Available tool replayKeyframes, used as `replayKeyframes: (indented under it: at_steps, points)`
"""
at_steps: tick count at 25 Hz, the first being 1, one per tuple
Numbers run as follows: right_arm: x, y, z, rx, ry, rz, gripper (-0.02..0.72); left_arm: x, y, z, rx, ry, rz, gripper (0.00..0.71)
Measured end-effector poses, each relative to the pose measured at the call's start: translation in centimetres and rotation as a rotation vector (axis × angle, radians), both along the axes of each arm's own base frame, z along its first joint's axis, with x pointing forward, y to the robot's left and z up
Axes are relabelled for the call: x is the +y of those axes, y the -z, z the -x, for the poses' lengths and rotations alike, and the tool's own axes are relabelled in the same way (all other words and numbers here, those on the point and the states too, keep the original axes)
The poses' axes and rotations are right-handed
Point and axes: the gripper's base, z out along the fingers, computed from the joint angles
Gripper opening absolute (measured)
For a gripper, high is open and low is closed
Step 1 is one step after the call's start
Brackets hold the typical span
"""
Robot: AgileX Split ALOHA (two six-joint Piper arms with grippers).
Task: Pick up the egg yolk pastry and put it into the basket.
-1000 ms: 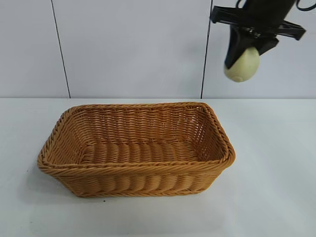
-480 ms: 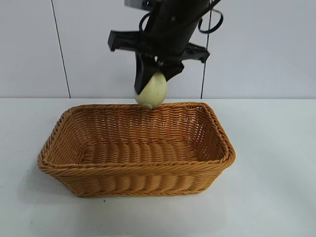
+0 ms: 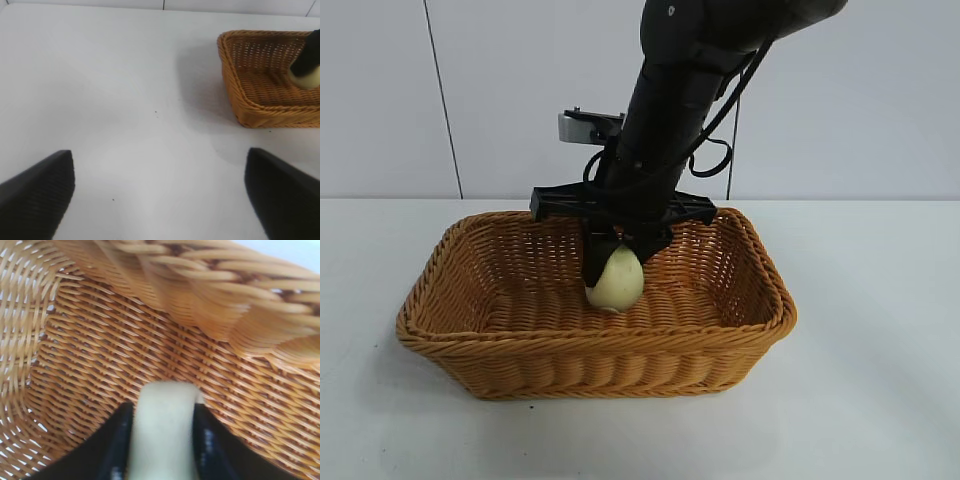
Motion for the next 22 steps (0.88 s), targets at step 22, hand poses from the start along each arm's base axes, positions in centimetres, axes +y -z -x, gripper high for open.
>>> replayKeyframes:
  at_steps: [22]
  points:
    - [-15.3,-9.7,-8.8,-0.233,0.319,0.161,0.647,0.0,0.0,0.0,0.0,0.0,0.0,0.664]
